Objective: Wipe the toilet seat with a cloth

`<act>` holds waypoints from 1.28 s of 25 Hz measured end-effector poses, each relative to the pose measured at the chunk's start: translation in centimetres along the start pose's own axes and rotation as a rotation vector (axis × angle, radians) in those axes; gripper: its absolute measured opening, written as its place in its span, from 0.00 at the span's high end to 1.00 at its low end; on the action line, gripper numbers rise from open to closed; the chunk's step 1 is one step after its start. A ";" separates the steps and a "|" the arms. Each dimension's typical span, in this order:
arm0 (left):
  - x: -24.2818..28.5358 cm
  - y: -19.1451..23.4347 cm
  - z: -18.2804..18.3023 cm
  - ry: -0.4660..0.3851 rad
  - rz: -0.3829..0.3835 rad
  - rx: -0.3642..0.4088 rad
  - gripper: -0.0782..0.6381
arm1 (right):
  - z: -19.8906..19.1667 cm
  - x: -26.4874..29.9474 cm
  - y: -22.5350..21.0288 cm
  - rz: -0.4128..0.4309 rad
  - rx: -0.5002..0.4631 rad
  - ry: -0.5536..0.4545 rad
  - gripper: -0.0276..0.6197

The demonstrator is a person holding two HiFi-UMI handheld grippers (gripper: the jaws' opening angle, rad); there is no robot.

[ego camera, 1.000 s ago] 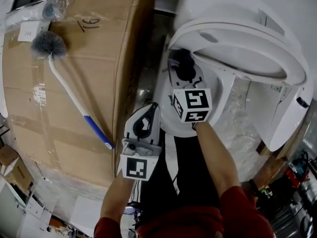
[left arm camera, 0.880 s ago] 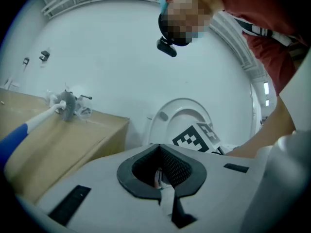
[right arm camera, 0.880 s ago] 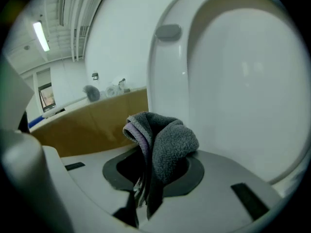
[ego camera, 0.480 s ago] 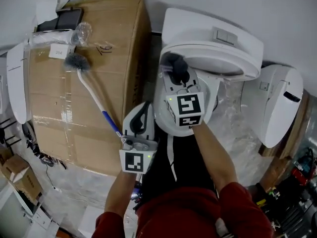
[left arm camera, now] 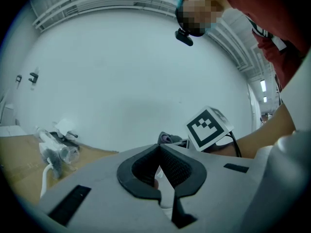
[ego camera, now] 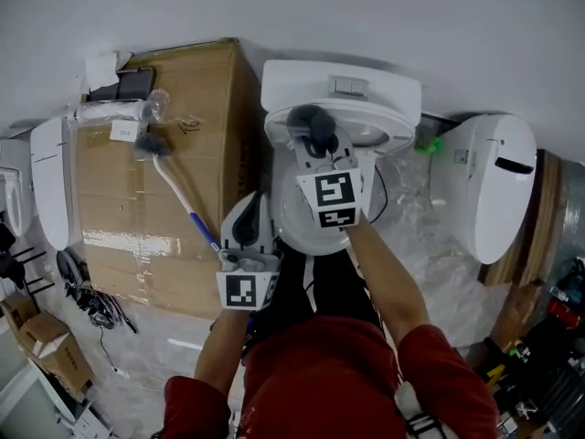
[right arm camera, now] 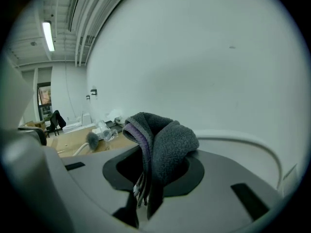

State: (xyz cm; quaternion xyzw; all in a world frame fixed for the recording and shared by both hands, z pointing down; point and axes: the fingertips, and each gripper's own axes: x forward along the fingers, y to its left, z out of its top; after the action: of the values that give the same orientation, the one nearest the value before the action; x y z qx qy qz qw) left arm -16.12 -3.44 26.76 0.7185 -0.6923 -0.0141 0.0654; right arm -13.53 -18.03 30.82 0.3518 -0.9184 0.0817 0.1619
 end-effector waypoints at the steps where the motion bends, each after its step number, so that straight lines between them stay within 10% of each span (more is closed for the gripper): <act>1: 0.2 -0.4 0.5 -0.008 -0.007 0.013 0.88 | 0.3 -0.7 -0.9 -0.010 0.004 -0.003 0.83; 19: 5.1 -7.8 1.7 0.006 -0.096 0.065 0.88 | -6.0 -10.9 -17.3 -0.267 0.047 0.077 0.83; 32: 8.1 -8.4 -1.9 0.047 -0.073 0.065 0.88 | -10.6 -11.8 -19.6 -0.345 0.173 0.038 0.83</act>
State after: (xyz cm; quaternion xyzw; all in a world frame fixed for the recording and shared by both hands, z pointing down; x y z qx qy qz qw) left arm -7.25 -11.07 28.23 0.7452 -0.6640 0.0229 0.0575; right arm 10.44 -22.40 37.26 0.5150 -0.8307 0.1381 0.1601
